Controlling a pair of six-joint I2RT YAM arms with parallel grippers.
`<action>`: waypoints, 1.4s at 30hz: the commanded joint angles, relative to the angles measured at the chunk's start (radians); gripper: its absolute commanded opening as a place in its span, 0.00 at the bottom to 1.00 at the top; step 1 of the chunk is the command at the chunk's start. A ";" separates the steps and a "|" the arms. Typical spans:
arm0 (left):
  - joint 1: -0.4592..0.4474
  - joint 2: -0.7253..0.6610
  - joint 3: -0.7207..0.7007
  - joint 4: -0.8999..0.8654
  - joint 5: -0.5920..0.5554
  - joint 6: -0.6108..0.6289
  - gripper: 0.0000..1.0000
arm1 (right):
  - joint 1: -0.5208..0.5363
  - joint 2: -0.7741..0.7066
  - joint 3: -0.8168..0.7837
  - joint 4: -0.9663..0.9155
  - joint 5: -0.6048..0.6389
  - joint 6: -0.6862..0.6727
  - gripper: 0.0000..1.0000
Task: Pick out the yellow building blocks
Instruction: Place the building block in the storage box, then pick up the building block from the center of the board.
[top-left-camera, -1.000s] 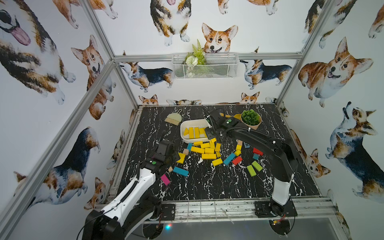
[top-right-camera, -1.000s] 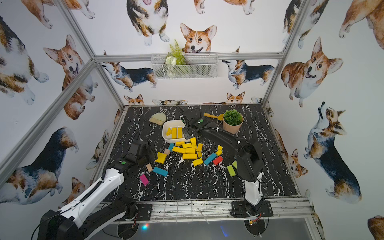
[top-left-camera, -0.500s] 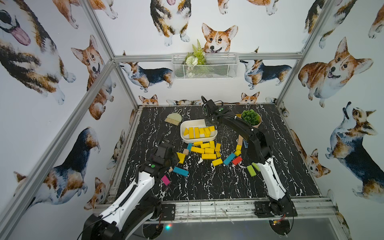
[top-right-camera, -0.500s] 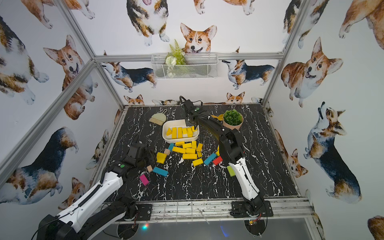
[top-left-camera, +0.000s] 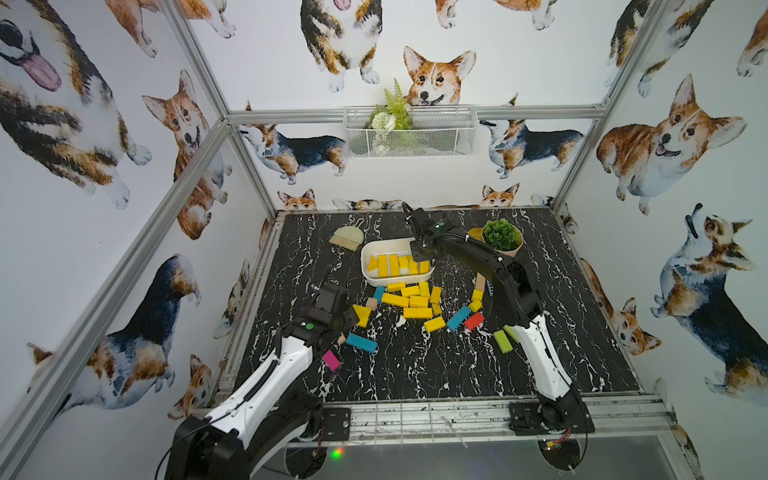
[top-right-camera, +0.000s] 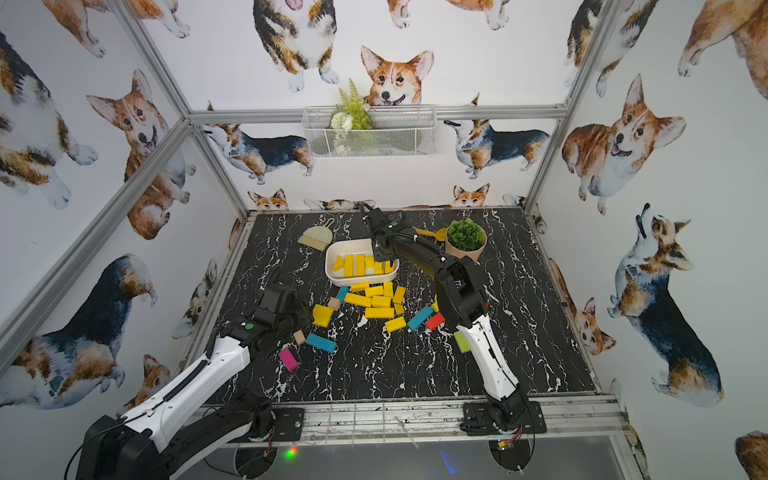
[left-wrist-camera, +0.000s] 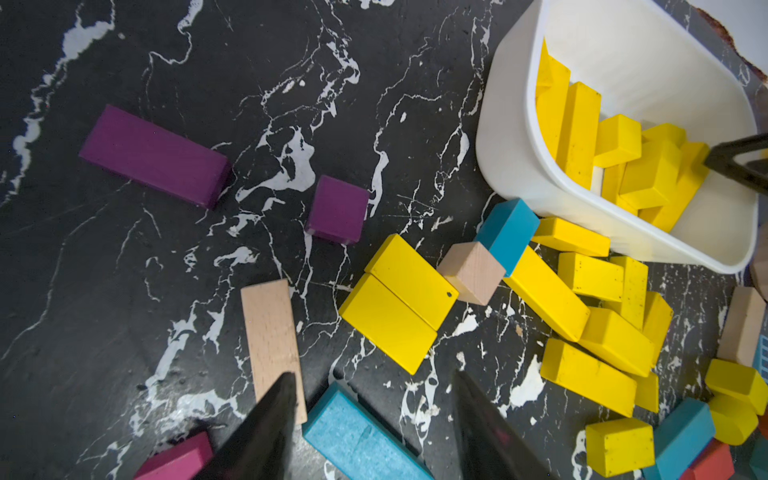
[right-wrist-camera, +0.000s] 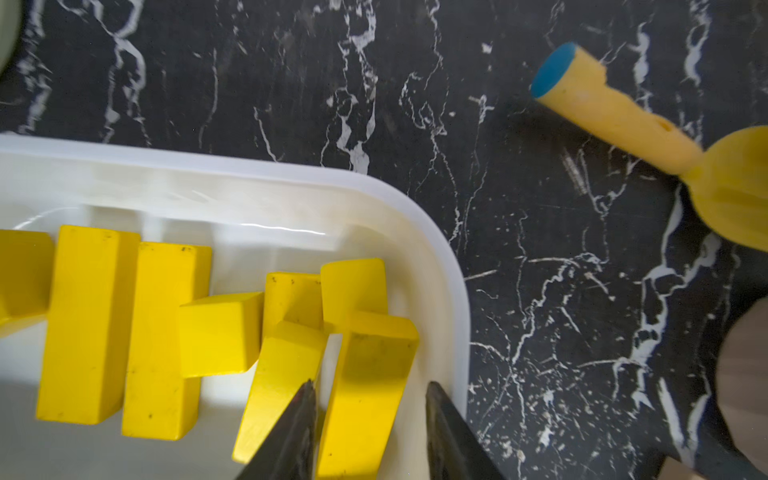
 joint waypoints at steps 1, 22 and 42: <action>0.001 0.026 0.017 -0.018 -0.024 -0.051 0.62 | 0.008 -0.086 -0.037 0.064 -0.010 -0.013 0.49; -0.127 0.365 0.169 -0.089 -0.078 0.375 0.72 | 0.051 -0.949 -1.004 0.265 -0.020 0.129 0.51; 0.042 0.568 0.288 -0.066 0.197 0.491 0.89 | 0.051 -1.009 -1.034 0.260 -0.006 0.103 0.51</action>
